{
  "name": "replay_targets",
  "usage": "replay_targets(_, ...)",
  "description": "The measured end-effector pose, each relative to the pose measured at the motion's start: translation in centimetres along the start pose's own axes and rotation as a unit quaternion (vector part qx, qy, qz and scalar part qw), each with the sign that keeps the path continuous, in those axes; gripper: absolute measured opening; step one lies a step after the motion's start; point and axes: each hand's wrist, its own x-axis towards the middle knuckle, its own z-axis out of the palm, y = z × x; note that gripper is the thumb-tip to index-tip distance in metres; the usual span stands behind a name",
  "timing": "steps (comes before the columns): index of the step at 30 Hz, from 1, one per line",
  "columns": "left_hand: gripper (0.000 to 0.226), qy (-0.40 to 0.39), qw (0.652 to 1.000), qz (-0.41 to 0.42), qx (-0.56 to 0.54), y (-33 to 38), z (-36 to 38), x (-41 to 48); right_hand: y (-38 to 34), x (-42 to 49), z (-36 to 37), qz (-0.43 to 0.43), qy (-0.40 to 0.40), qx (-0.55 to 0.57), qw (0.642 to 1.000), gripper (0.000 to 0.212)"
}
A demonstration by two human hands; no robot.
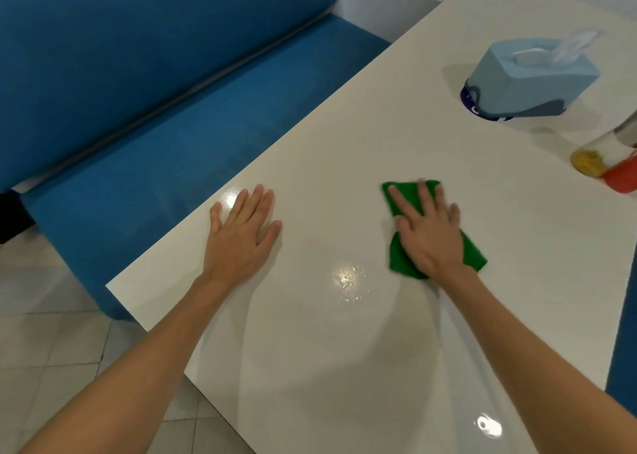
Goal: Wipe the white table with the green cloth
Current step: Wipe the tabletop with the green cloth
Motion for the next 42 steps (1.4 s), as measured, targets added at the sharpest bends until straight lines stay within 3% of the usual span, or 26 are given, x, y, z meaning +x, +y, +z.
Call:
replay_targets(3, 0.062, -0.016, 1.0, 0.004, -0.014, -0.2, -0.2, 0.1, -3.4, -5.1, 1.5, -0.148, -0.015, -0.015, 0.989, 0.056)
replay_targets(7, 0.06, -0.017, 0.999, -0.016, -0.033, -0.8, -0.8, -1.2, -0.8, -7.4, 1.3, -0.301, -0.034, -0.016, 0.953, 0.05)
replay_targets(9, 0.059, -0.007, 0.999, -0.029, -0.016, -1.7, -1.2, -2.8, 1.5, -5.2, 0.8, -0.266, -0.018, -0.018, 0.964, 0.049)
replay_targets(13, 0.06, -0.01, 0.998, -0.062, 0.003, -3.5, -1.6, -6.5, 3.0, -0.1, -0.1, -0.083, 0.009, -0.011, 0.996, 0.054)
replay_targets(16, 0.061, -0.005, 0.998, -0.066, 0.008, -3.9, -1.4, -7.5, 0.6, 0.8, 0.1, 0.012, 0.019, 0.012, 1.0, 0.057)
replay_targets(18, 0.06, -0.003, 0.998, -0.067, 0.016, -3.8, -1.3, -7.4, -2.2, -0.6, 0.7, 0.027, 0.019, 0.029, 0.999, 0.057)
replay_targets(21, 0.059, -0.002, 0.998, -0.066, 0.015, -3.9, -1.2, -7.3, -7.2, -5.1, 2.4, -0.034, 0.014, 0.018, 0.999, 0.058)
replay_targets(24, 0.06, -0.006, 0.998, -0.067, 0.013, -3.9, -1.3, -7.4, -11.0, -11.5, 4.1, -0.153, 0.029, 0.019, 0.988, 0.056)
replay_targets(27, 0.059, -0.008, 0.998, -0.066, 0.01, -3.9, -1.5, -7.4, -10.3, -14.1, 4.5, -0.31, -0.01, 0.007, 0.951, 0.054)
replay_targets(29, 0.059, -0.009, 0.998, -0.066, 0.007, -4.0, -1.5, -7.5, -7.8, -12.1, 3.9, -0.367, -0.021, 0.003, 0.93, 0.052)
replay_targets(31, 0.059, -0.006, 0.998, -0.065, 0.007, -3.9, -1.5, -7.4, -5.3, -8.7, 3.1, -0.317, -0.013, 0.004, 0.948, 0.052)
replay_targets(34, 0.059, -0.003, 0.998, -0.062, 0.01, -3.9, -1.4, -7.3, -2.1, -3.7, 1.5, -0.13, 0.009, 0.018, 0.991, 0.054)
replay_targets(37, 0.06, -0.006, 0.998, -0.063, 0.018, -4.0, -1.4, -7.4, -2.4, -1.7, 1.0, 0.009, 0.03, 0.027, 0.999, 0.056)
replay_targets(40, 0.06, -0.004, 0.998, -0.063, 0.022, -3.9, -1.3, -7.3, -6.8, -3.4, 2.1, 0.087, 0.041, 0.037, 0.995, 0.054)
replay_targets(42, 0.061, -0.003, 0.998, -0.064, 0.028, -3.8, -1.3, -7.4, -10.6, -6.4, 3.3, 0.066, 0.046, 0.04, 0.996, 0.054)
